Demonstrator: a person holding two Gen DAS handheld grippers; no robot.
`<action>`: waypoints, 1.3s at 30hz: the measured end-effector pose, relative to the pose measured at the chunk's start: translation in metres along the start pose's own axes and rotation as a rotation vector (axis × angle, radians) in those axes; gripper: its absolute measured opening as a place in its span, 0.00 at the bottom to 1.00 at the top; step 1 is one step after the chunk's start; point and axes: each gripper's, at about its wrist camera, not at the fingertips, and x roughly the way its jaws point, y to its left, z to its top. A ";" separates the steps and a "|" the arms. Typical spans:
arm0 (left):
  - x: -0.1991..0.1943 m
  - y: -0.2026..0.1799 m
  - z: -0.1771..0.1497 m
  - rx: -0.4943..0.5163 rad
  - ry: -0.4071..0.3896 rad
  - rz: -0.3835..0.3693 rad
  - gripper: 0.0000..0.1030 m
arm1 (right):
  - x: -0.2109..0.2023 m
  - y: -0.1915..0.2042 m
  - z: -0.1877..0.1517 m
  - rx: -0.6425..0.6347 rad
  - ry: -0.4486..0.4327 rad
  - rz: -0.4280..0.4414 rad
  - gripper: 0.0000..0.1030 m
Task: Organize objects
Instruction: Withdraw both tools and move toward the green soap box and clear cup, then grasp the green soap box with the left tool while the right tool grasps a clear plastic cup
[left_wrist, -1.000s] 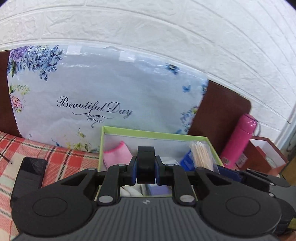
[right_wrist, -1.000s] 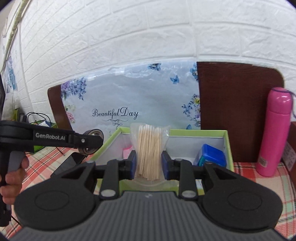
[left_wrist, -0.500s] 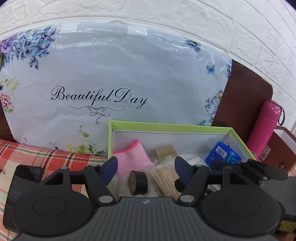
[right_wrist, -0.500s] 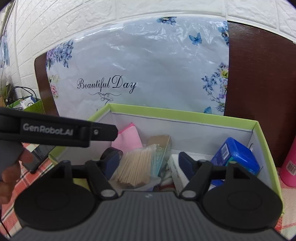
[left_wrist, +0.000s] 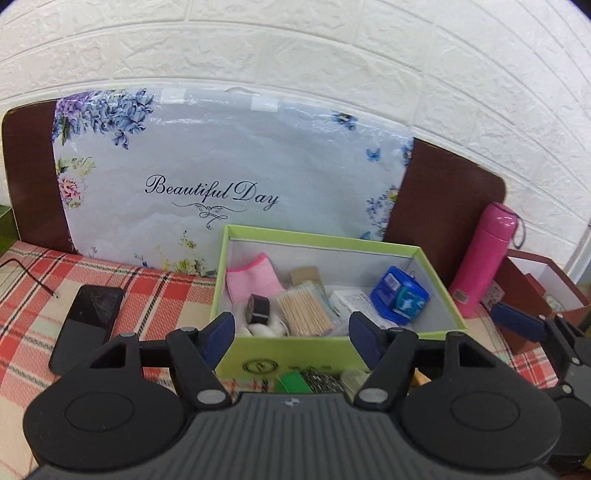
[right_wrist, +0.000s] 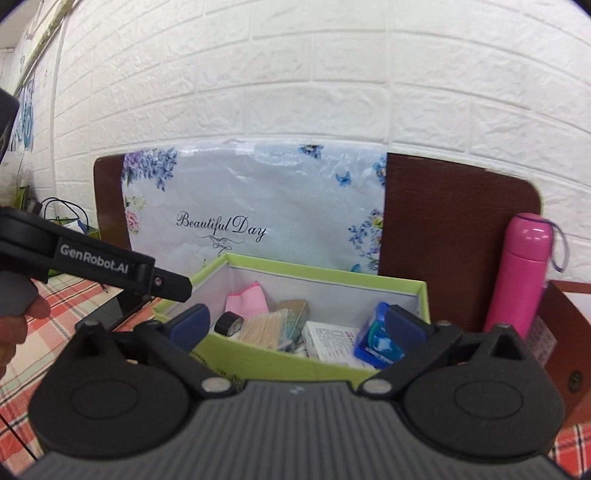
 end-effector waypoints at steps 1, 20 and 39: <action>-0.006 -0.002 -0.005 -0.002 -0.003 -0.004 0.69 | -0.011 0.000 -0.003 0.005 -0.004 0.000 1.00; -0.014 -0.025 -0.118 -0.052 0.168 -0.033 0.70 | -0.093 -0.007 -0.116 0.156 0.129 -0.049 0.93; 0.070 0.012 -0.061 -0.172 0.167 0.016 0.37 | -0.031 -0.001 -0.101 0.119 0.167 0.006 0.25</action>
